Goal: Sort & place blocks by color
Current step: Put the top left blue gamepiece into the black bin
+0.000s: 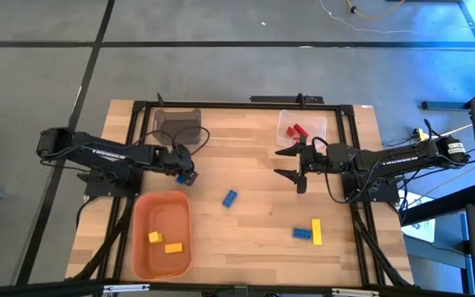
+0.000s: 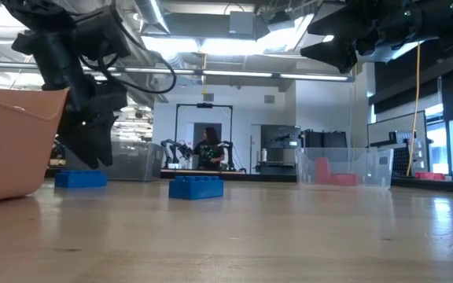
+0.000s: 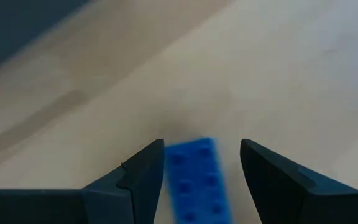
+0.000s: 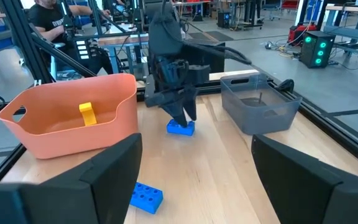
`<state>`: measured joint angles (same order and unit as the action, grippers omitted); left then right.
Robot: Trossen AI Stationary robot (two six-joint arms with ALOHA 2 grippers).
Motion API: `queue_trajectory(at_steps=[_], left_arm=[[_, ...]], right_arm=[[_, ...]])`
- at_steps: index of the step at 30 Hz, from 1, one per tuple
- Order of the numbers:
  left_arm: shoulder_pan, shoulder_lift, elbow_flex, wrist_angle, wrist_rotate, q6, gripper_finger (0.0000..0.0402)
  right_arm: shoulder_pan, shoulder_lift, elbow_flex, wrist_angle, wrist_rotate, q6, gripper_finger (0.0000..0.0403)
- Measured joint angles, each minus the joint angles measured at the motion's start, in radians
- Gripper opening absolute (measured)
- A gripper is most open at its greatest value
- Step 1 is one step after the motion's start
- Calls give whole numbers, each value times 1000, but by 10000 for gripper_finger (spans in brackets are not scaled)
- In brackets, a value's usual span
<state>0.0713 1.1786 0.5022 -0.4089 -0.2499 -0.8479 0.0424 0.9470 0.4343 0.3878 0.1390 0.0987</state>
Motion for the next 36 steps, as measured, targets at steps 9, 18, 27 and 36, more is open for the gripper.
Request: queue_trajectory(at_steps=[9, 18, 27, 36], left_arm=[[0, 0, 0, -9, -19, 18, 203], [-1, 16, 0, -45, -17, 20, 203], [-9, 106, 0, 26, 18, 54, 203], [-9, 144, 2, 27, 29, 67, 203]], right_arm=[[0, 0, 0, -3, 0, 1, 303], [0, 0, 0, -3, 0, -1, 303], [0, 0, 0, -5, 0, 1, 303], [0, 0, 0, -5, 0, -2, 303]])
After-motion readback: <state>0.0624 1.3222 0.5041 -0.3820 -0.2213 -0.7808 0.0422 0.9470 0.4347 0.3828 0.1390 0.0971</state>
